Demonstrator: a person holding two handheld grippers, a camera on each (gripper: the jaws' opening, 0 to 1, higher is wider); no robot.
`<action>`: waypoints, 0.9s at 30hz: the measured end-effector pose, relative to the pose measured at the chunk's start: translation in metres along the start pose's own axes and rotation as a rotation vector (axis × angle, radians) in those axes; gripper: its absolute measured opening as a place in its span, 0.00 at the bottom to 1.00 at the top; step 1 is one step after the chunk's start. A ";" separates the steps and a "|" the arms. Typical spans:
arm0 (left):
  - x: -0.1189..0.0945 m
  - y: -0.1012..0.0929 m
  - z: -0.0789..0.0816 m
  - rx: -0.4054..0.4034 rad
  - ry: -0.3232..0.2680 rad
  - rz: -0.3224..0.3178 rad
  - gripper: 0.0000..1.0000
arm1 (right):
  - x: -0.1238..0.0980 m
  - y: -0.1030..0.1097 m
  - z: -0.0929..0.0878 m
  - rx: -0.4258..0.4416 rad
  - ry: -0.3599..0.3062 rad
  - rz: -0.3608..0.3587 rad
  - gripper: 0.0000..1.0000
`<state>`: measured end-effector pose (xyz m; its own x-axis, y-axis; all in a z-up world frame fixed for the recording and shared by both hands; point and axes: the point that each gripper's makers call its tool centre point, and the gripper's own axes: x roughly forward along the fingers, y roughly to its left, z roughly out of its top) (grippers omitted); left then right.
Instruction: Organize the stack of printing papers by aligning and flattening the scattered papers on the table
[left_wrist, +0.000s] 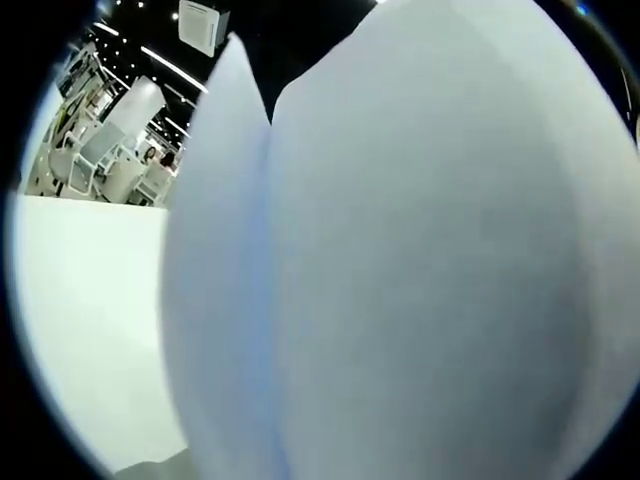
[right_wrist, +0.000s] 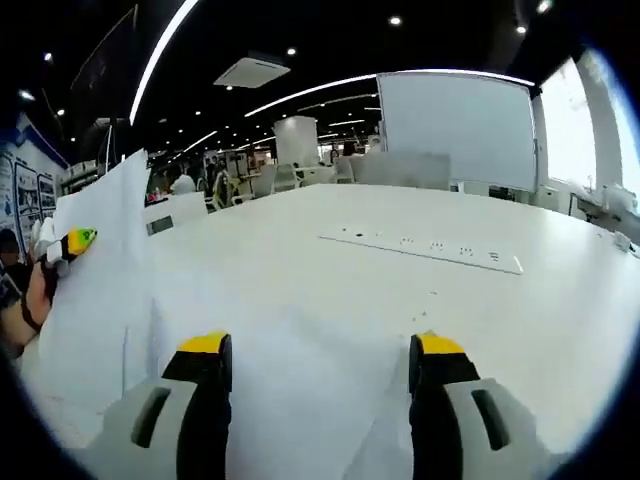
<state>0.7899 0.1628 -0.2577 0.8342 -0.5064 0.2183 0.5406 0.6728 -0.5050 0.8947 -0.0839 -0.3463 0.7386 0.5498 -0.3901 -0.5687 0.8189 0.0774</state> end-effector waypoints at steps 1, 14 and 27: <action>0.000 0.000 0.000 0.000 0.000 0.000 0.07 | 0.001 -0.001 -0.001 -0.006 0.006 0.000 0.66; -0.001 -0.003 0.000 -0.003 0.001 0.000 0.07 | 0.007 -0.009 -0.009 -0.079 0.025 0.001 0.52; 0.000 -0.002 0.000 -0.004 0.000 0.001 0.07 | 0.001 -0.002 0.000 -0.089 -0.033 0.011 0.27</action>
<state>0.7882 0.1614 -0.2564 0.8348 -0.5059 0.2173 0.5392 0.6711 -0.5089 0.8966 -0.0848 -0.3469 0.7428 0.5650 -0.3592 -0.6057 0.7957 -0.0010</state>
